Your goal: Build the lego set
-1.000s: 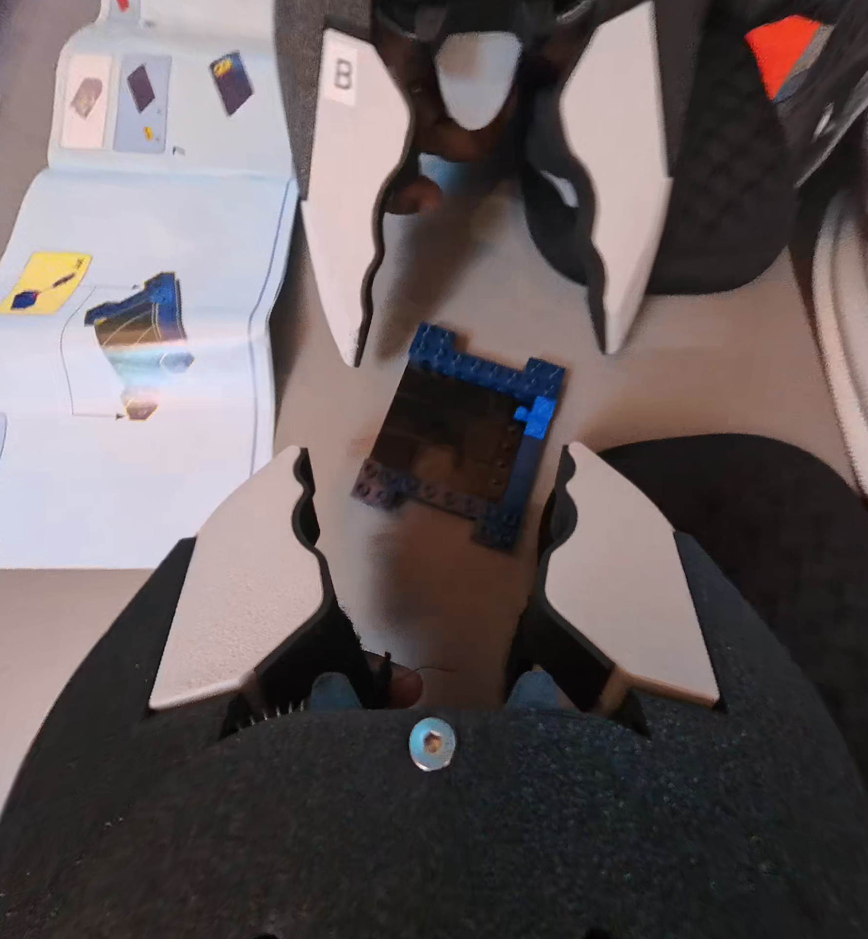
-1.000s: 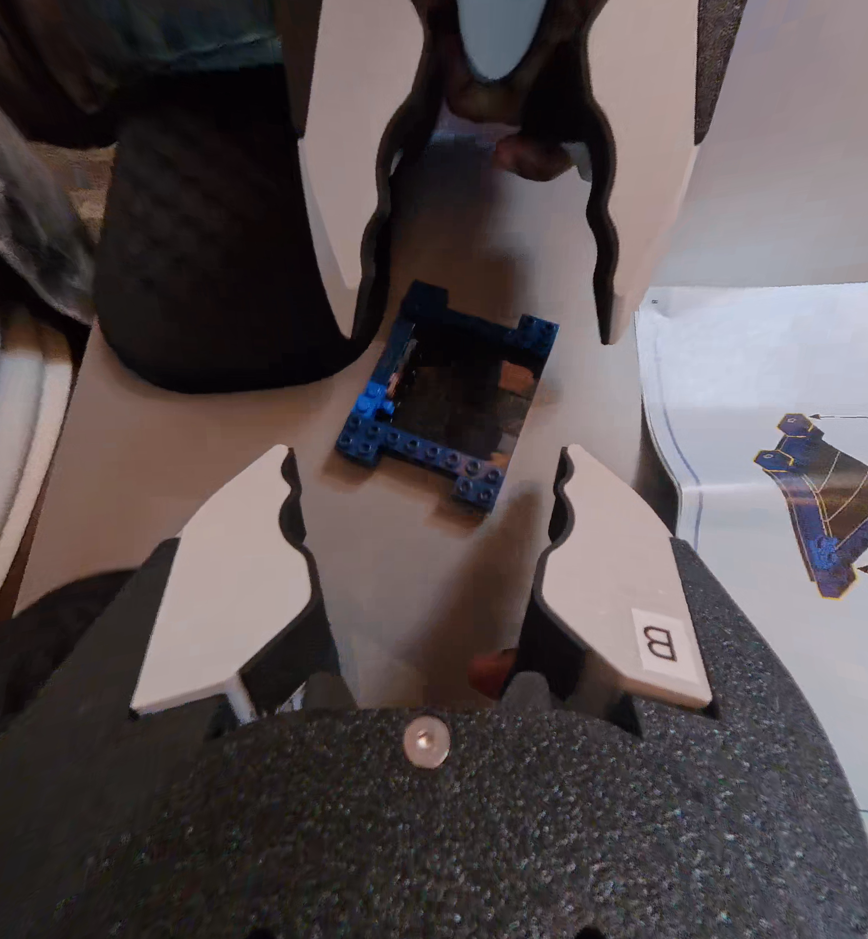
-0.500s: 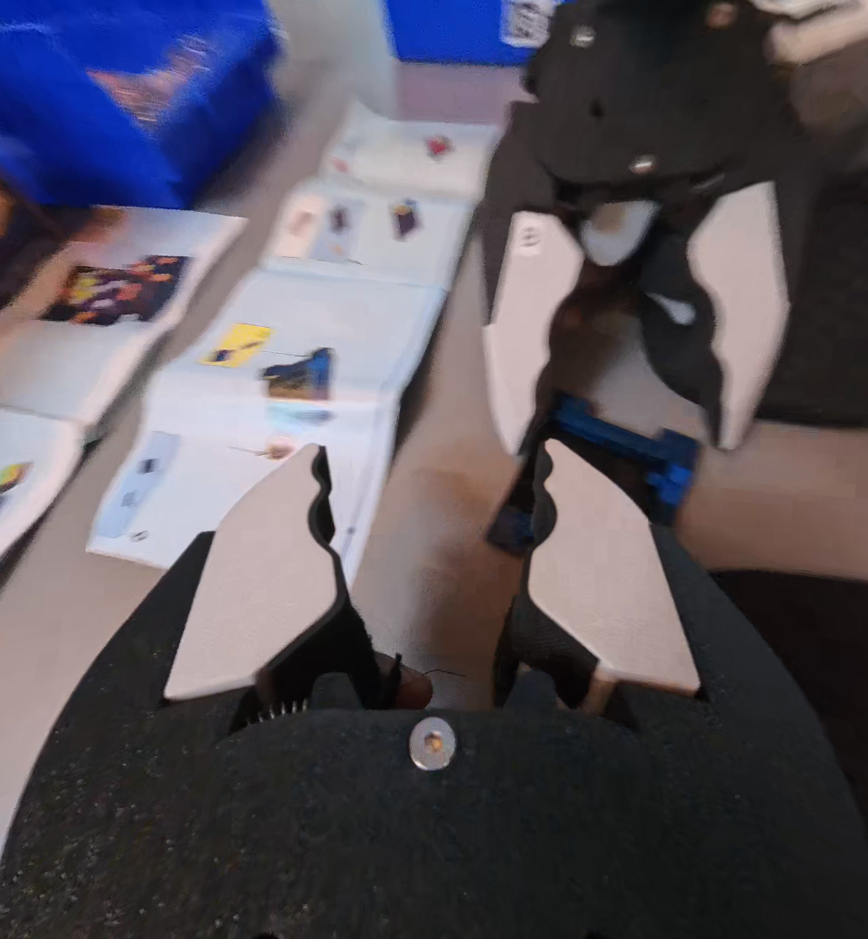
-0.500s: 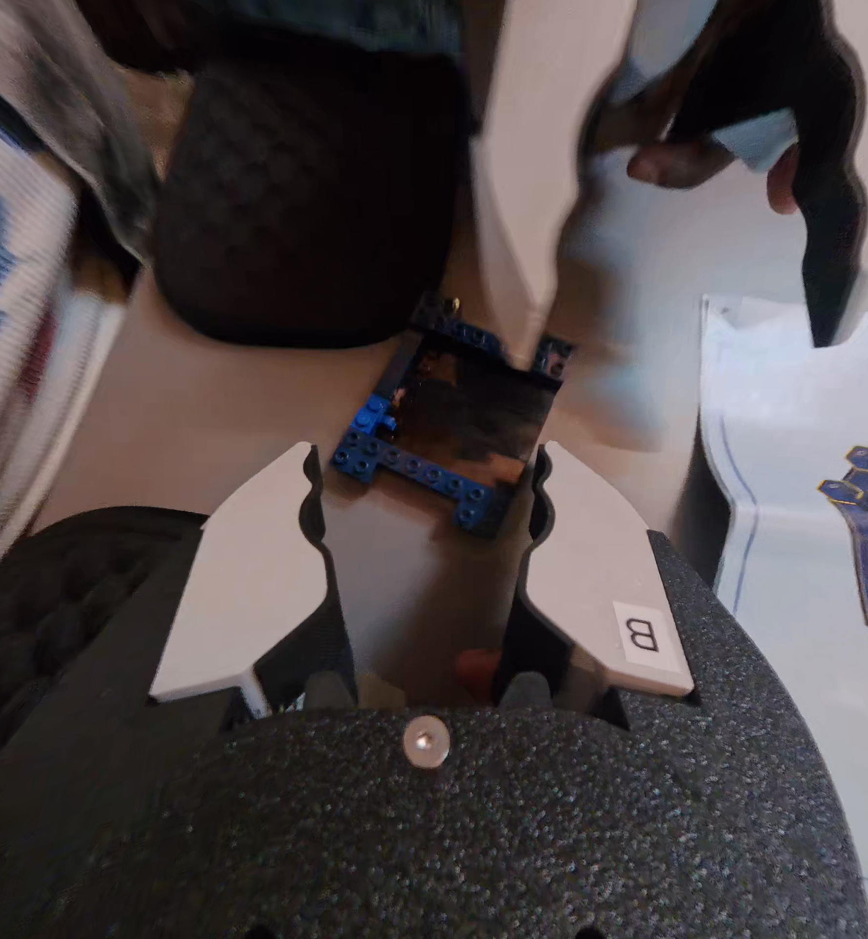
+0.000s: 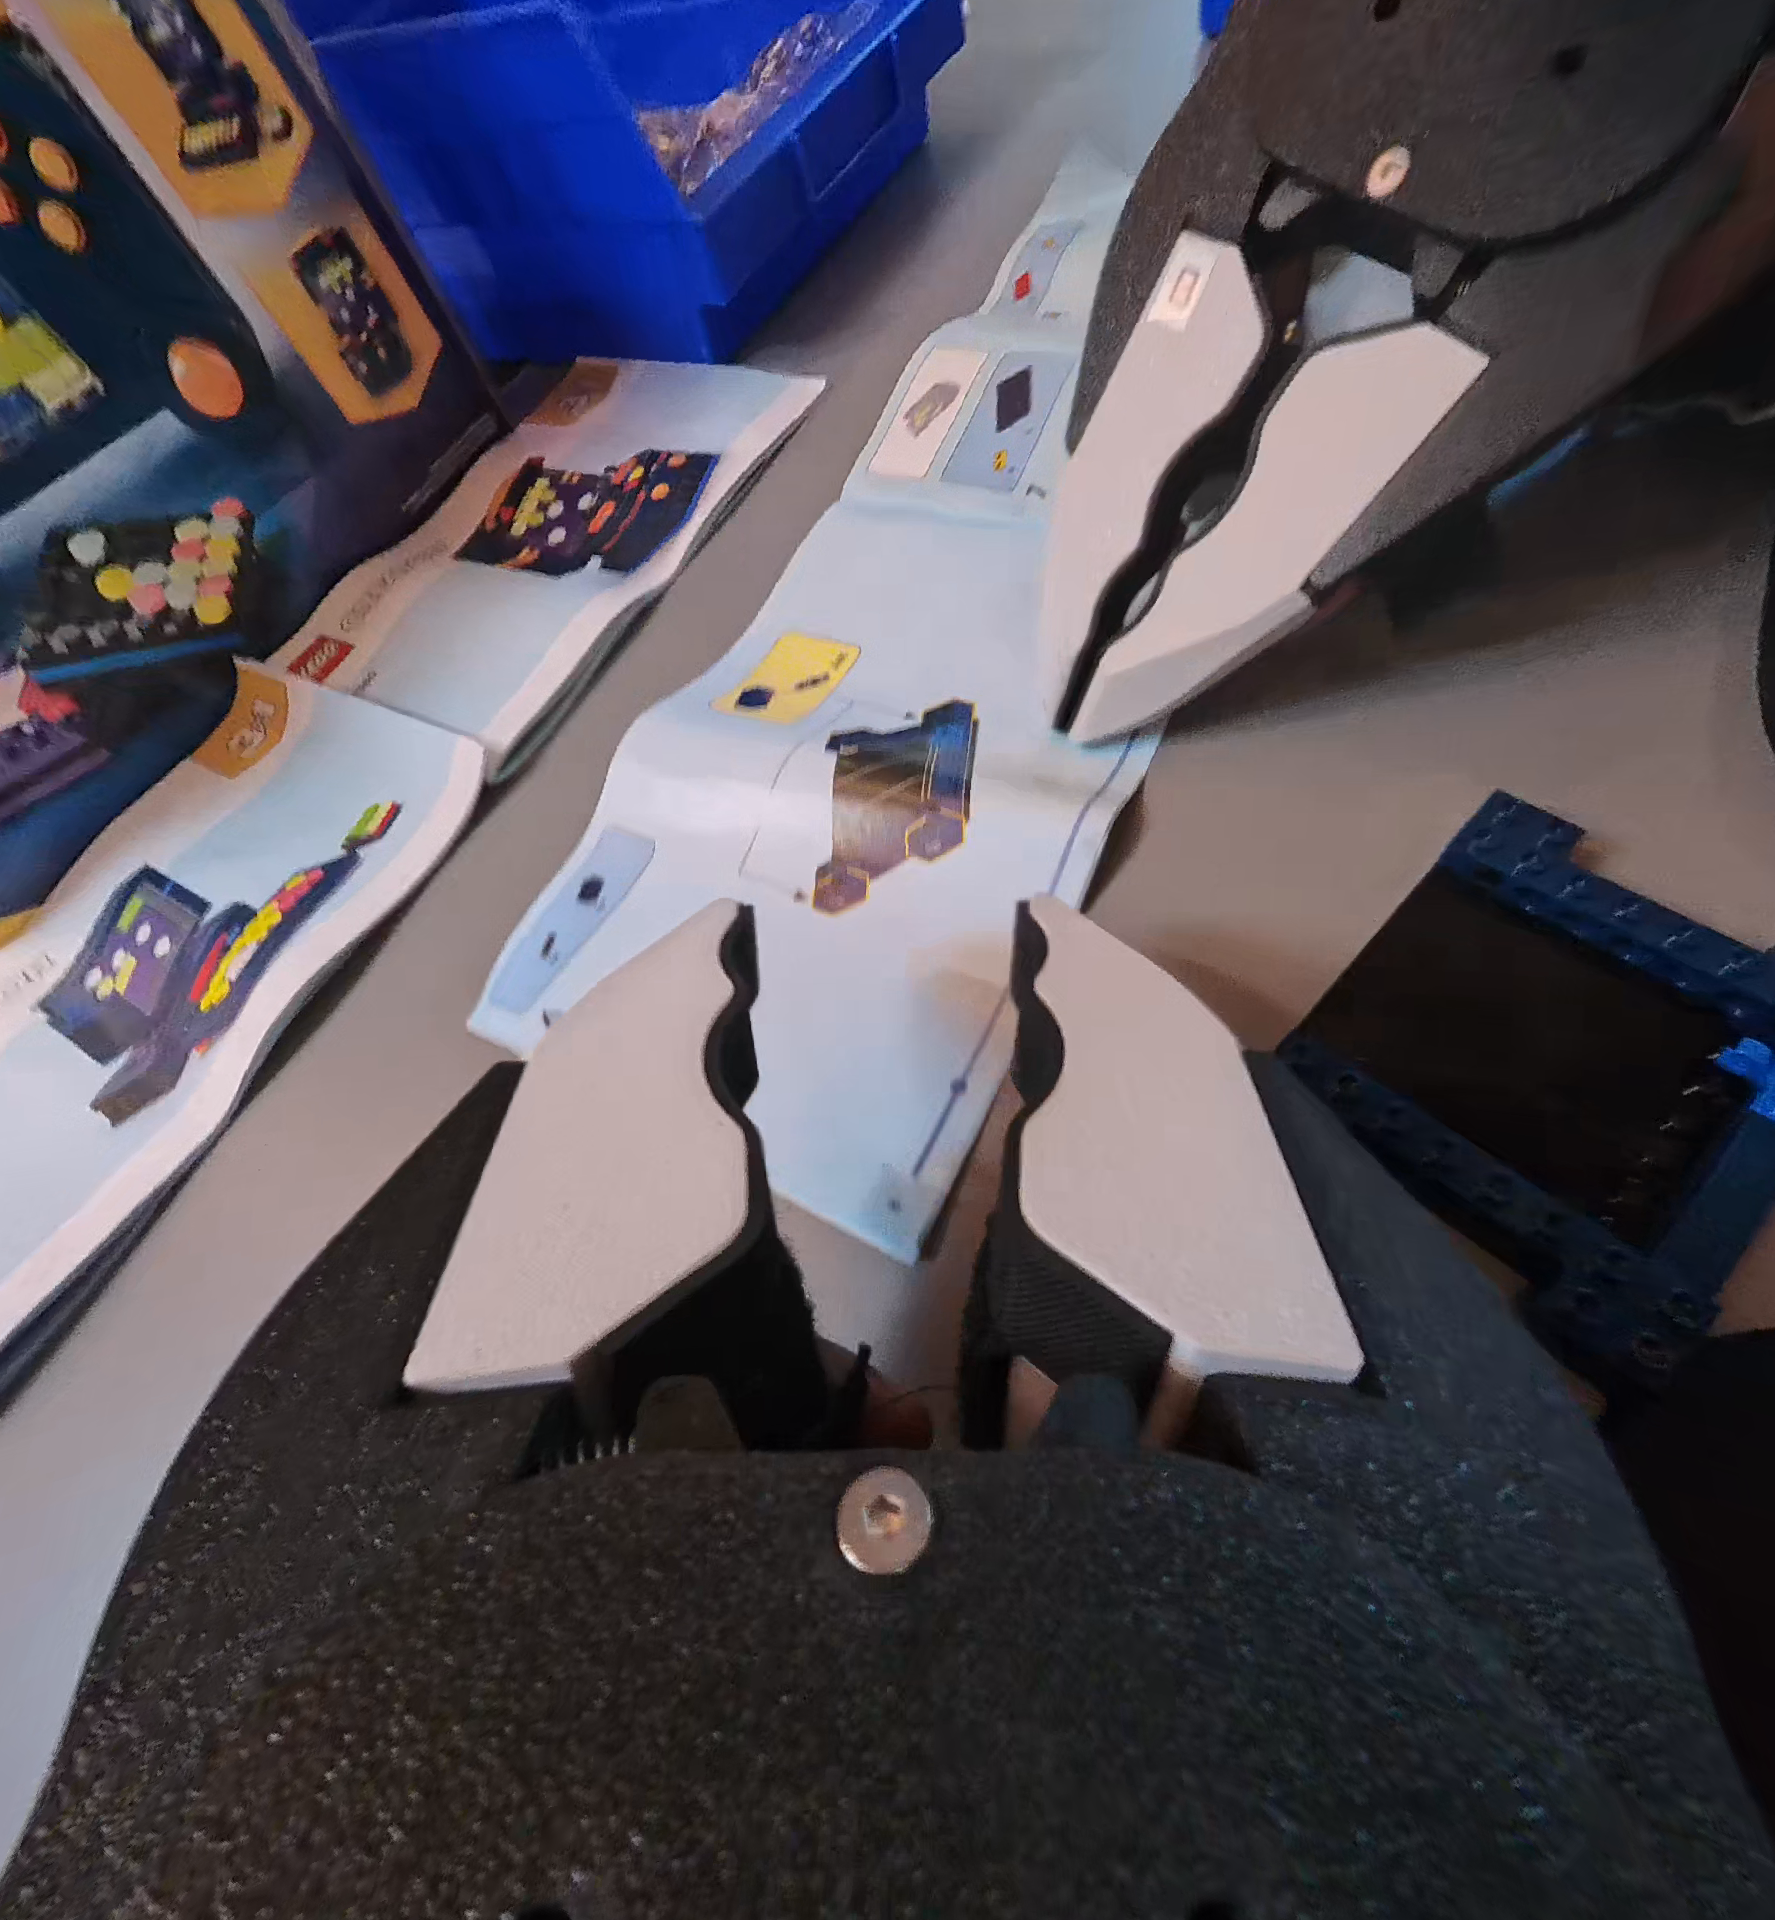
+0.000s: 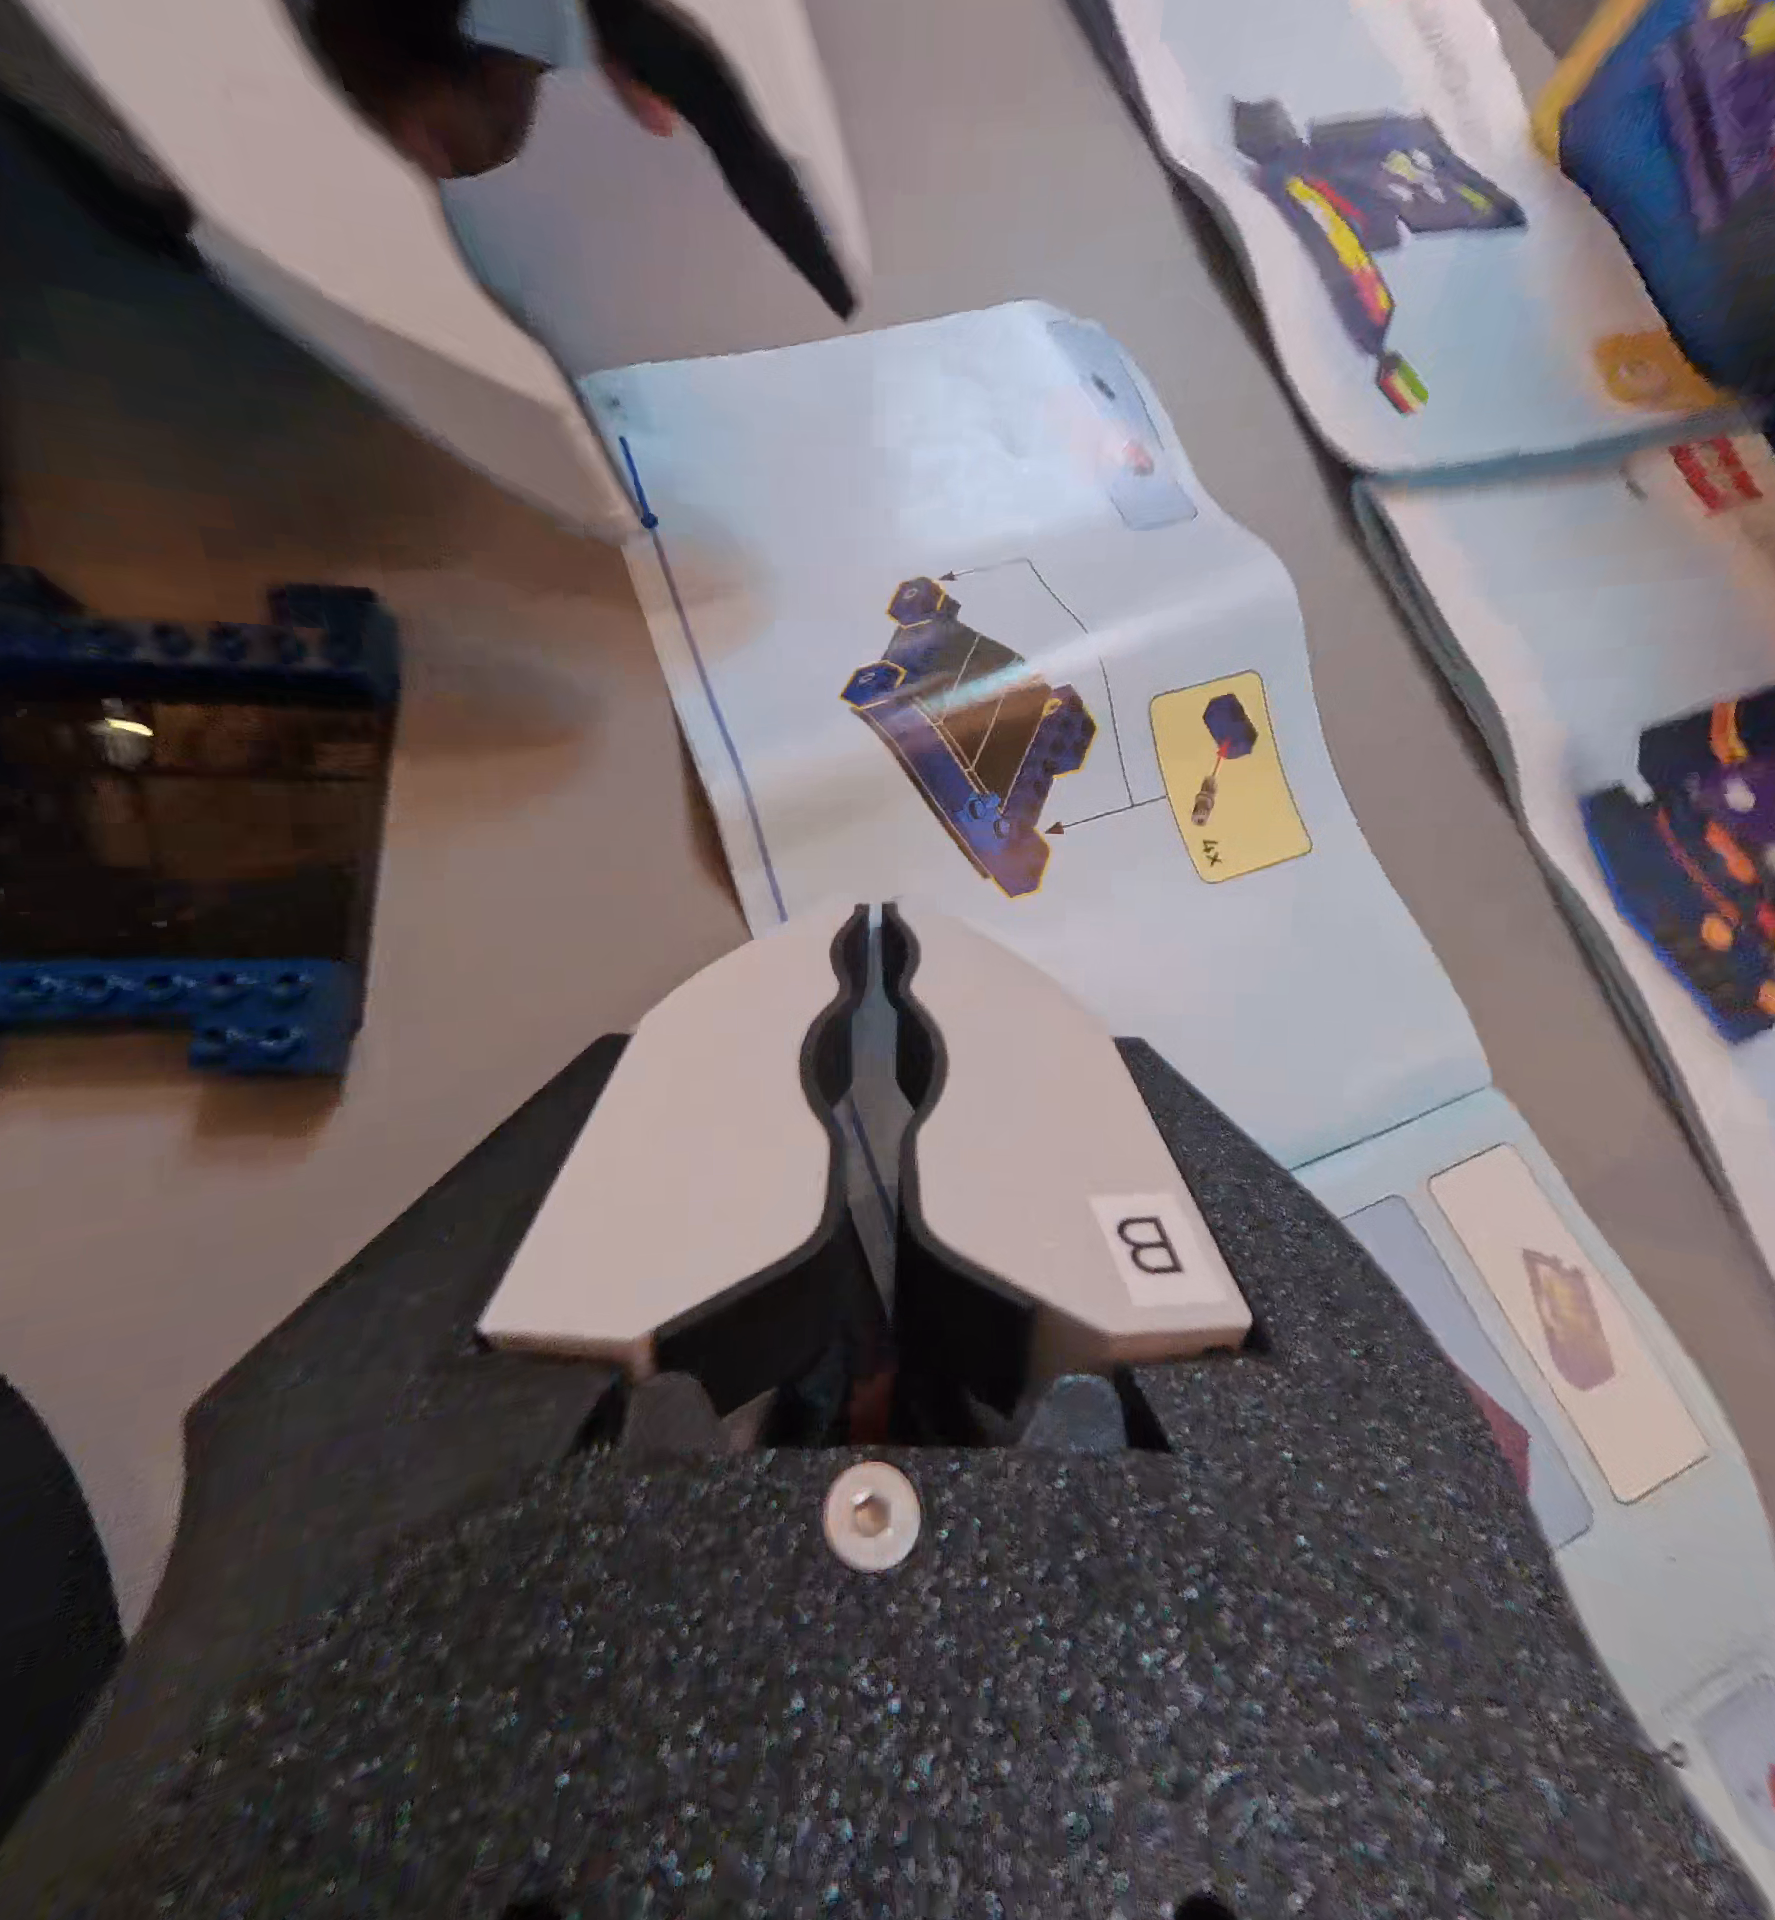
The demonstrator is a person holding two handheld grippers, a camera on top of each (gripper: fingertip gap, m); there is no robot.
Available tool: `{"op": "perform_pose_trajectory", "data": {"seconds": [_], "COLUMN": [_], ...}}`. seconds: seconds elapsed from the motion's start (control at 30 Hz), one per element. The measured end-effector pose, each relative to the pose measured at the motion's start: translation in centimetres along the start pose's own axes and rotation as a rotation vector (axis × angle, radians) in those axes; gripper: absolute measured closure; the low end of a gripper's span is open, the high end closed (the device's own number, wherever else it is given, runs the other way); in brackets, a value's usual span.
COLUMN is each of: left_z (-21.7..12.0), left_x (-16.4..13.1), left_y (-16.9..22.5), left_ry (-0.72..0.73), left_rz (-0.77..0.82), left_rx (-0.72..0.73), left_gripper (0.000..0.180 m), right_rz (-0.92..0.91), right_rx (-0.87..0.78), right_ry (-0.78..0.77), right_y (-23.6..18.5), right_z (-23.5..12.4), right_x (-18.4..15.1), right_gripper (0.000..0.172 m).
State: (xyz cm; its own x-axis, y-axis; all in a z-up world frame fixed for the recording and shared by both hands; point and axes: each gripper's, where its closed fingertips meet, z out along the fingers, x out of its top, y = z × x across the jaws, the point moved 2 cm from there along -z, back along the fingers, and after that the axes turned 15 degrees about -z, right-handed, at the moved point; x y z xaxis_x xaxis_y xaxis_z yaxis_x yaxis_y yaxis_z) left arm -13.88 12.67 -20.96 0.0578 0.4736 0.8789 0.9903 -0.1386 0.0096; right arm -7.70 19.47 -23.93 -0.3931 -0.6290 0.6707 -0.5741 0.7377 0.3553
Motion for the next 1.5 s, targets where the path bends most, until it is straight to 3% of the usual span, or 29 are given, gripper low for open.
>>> {"op": "perform_pose_trajectory", "data": {"seconds": [0.1,0.37,0.8,0.87,1.03,1.23,1.5], "left_z": [0.6,2.5,2.4,2.4,2.3,2.2,2.2], "left_x": [0.5,-1.9,-2.0,-2.0,-2.0,-2.1,-2.1], "left_y": [0.7,1.7,1.8,1.8,1.6,1.6,1.6], "left_ry": [0.027,-0.165,-0.155,-0.150,-0.141,-0.132,-0.135], "left_rz": [0.096,0.262,0.290,0.300,0.327,0.355,0.353], "left_rx": [0.002,0.007,0.020,0.025,0.037,0.052,0.047], "left_gripper": [0.149,0.177,0.178,0.178,0.177,0.177,0.178], "right_rz": [-0.053,-0.057,-0.116,-0.160,-0.223,-0.124,-0.098], "right_rx": [0.006,0.012,-0.026,-0.087,-0.286,-0.166,-0.168], "right_ry": [0.012,0.018,0.024,0.038,0.024,-0.115,-0.101], "right_y": [-0.8,-1.5,-1.5,-0.9,1.4,0.6,0.6], "right_z": [0.3,0.7,0.5,0.1,-1.7,-0.4,-0.4], "right_x": [0.8,1.5,1.5,1.5,1.5,-0.7,-0.6], "right_gripper": [0.171,0.172,0.168,0.157,0.166,0.171,0.172]}}
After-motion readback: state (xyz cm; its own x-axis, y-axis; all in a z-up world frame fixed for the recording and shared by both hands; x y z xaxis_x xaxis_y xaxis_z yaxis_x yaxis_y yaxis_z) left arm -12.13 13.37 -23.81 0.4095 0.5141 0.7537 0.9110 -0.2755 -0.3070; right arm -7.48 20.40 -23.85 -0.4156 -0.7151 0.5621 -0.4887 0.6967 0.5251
